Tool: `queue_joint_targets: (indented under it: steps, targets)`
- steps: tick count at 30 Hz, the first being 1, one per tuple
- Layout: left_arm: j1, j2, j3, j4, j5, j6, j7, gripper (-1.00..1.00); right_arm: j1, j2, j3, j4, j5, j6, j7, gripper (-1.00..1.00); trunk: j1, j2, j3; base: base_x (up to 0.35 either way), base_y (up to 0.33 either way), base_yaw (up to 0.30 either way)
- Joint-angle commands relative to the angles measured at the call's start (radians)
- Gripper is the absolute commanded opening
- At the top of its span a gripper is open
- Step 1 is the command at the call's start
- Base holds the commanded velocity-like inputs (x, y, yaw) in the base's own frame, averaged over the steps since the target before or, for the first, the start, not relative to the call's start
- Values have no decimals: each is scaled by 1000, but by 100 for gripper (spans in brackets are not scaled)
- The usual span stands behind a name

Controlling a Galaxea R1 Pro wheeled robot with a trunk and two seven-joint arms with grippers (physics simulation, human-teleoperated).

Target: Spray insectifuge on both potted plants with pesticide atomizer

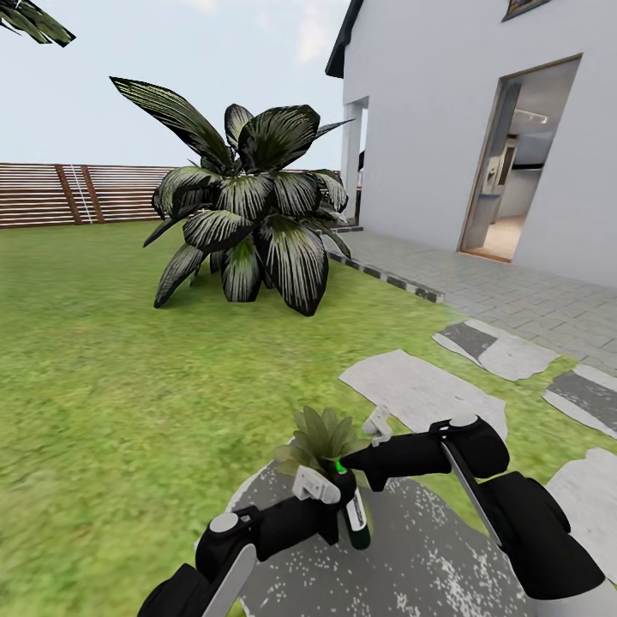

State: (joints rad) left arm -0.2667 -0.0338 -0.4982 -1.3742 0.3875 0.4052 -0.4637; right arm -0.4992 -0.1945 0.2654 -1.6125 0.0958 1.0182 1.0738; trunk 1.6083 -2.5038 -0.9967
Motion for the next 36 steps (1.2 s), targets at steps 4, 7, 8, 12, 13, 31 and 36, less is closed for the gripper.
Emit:
queue_joint_targets:
  steps: [4,7,8,12,13,31,36]
  targets:
    - [-1,0,-1,-2,10,9,-1,-100,-1,0,0,-1,12,3,9,-100,0,0,-1,0,0,0]
    - [-1,0,-1,-1,9,9,0,-100,-1,0,-1,-1,11,3,9,-100,0,0,-1,0,0,0]
    - [-1,0,-1,-1,9,9,1,-100,-1,0,-2,-1,11,3,9,-100,0,0,-1,0,0,0]
    - [-1,-1,5,10,6,9,6,-100,-1,0,-3,-1,11,3,9,-100,0,0,-1,0,0,0]
    - [-1,0,6,12,6,9,7,-100,-1,0,-3,-1,12,3,9,-100,0,0,-1,0,0,0]
    - [-2,-11,15,70,9,6,211,-100,-3,5,-169,0,17,-11,-209,-100,0,0,-1,0,0,0]
    - [-2,-14,15,74,11,4,282,-100,-11,47,-216,5,11,-12,-426,-100,0,0,-1,0,0,0]
